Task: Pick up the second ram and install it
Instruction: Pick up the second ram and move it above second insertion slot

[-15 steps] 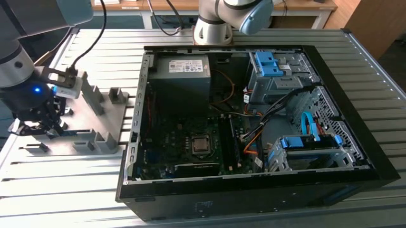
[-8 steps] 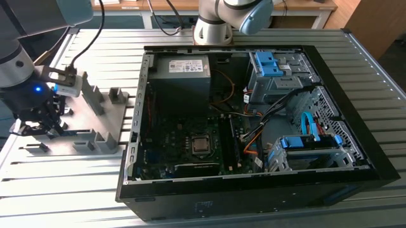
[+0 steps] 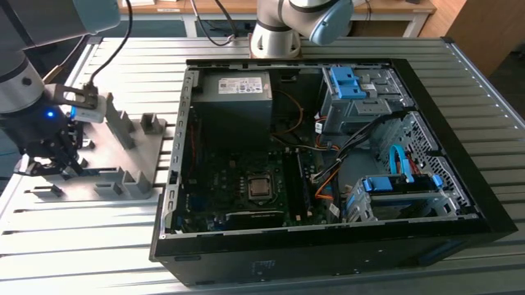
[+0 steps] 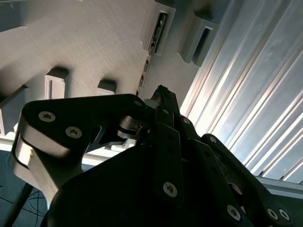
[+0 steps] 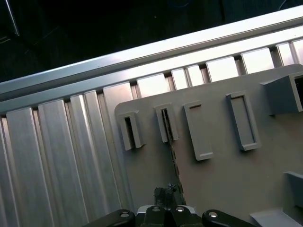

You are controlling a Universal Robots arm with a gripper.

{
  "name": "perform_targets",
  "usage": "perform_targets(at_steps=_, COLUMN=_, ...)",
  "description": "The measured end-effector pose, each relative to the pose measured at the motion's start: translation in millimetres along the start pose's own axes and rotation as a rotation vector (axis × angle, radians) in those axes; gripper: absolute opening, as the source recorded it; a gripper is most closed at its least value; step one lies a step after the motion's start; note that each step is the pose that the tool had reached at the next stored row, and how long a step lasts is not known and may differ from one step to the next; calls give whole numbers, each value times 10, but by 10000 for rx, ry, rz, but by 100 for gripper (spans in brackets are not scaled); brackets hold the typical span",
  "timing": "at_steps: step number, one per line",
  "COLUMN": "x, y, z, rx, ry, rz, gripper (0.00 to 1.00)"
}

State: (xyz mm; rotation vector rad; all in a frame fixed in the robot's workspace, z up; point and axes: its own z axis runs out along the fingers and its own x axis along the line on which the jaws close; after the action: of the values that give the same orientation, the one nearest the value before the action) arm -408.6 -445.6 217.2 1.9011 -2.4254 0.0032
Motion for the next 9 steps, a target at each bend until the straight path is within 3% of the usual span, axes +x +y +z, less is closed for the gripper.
perform_targets(at_steps=9, x=0, y=0, z=0, rx=34, ry=24, rz=-691, gripper=10)
